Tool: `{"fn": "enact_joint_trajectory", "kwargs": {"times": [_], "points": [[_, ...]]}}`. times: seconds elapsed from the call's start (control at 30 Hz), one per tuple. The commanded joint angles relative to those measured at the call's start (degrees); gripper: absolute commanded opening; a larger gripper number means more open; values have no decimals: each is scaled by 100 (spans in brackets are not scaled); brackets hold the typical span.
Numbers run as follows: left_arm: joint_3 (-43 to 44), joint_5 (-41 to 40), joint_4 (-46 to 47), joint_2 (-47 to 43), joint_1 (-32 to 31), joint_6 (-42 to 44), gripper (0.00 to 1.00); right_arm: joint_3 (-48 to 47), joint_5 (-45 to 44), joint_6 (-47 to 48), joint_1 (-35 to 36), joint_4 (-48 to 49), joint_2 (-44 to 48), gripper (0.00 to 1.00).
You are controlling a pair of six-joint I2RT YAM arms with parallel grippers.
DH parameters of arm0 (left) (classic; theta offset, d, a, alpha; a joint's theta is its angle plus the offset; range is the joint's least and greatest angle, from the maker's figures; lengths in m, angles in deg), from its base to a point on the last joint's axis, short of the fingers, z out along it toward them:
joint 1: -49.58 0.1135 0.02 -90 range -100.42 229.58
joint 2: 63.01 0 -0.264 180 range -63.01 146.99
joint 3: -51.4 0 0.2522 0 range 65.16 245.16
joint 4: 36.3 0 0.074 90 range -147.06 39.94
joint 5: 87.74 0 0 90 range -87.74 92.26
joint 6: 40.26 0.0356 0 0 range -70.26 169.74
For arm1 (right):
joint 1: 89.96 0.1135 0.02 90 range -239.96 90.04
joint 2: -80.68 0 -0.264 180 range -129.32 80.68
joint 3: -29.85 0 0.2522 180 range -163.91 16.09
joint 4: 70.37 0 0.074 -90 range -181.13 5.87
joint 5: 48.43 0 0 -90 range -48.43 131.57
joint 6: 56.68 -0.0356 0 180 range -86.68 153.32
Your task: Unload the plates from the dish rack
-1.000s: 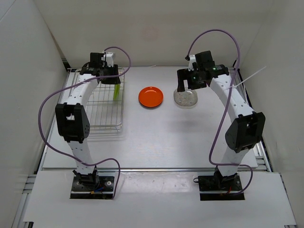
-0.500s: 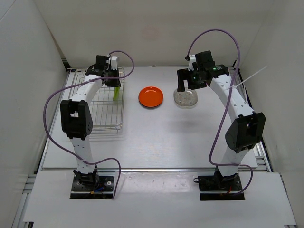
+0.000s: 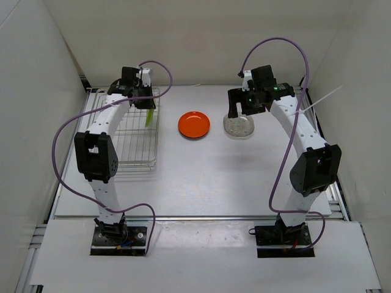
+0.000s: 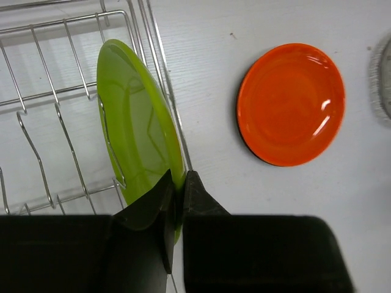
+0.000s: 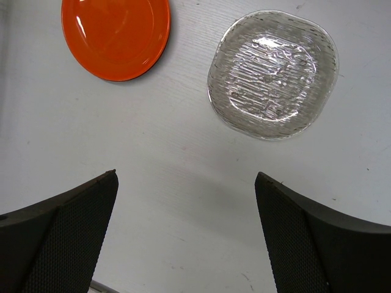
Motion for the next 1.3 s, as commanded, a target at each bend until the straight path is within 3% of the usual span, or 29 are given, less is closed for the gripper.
{"fn": "enact_joint_trajectory", "kwargs": {"times": [0.0,0.17,0.27,0.33,0.37,0.43,0.47,0.53,0.6,0.77,0.9,1.03,1.13,1.27], "points": [[715,130,-433,-712,-1,-36,11,-57,62,-26,-38,73,185,95],[1805,657,-1329,-1011,-167,657,11,-170,-148,-26,-38,20,185,97],[1903,1202,-1988,-1274,-369,1419,11,-320,-210,-78,-99,-32,185,100],[1737,1107,-2287,-1528,-771,1869,11,-548,-210,-140,-169,-94,185,100],[1597,871,-2289,-1634,-974,2054,11,-645,-71,-140,-248,-216,185,100],[921,-435,-2148,-1871,-1843,2459,11,-856,596,-220,-371,-322,237,100],[292,-1833,-1696,-2151,-2203,2678,11,-857,859,-280,-485,-375,385,100],[-239,-3115,-1280,-2346,-3377,3090,11,-708,1300,-281,-538,-375,535,100],[-870,-4423,-621,-2470,-3979,3774,11,-410,1889,-333,-539,-322,773,100],[-1374,-5660,-23,-2313,-5446,4866,11,-101,2865,-282,-539,-199,1221,100],[-1665,-6346,681,-2031,-6143,5632,11,232,2945,-202,-539,-147,1354,98],[-1202,-6602,1034,-1715,-6627,5949,11,584,3014,-88,-539,-147,1424,96],[-823,-6663,1095,-1513,-6803,6072,11,664,3243,-35,-539,-147,1424,91],[-883,-6795,1463,-1380,-6865,6230,11,550,3429,-35,-539,-147,1424,54]]}}
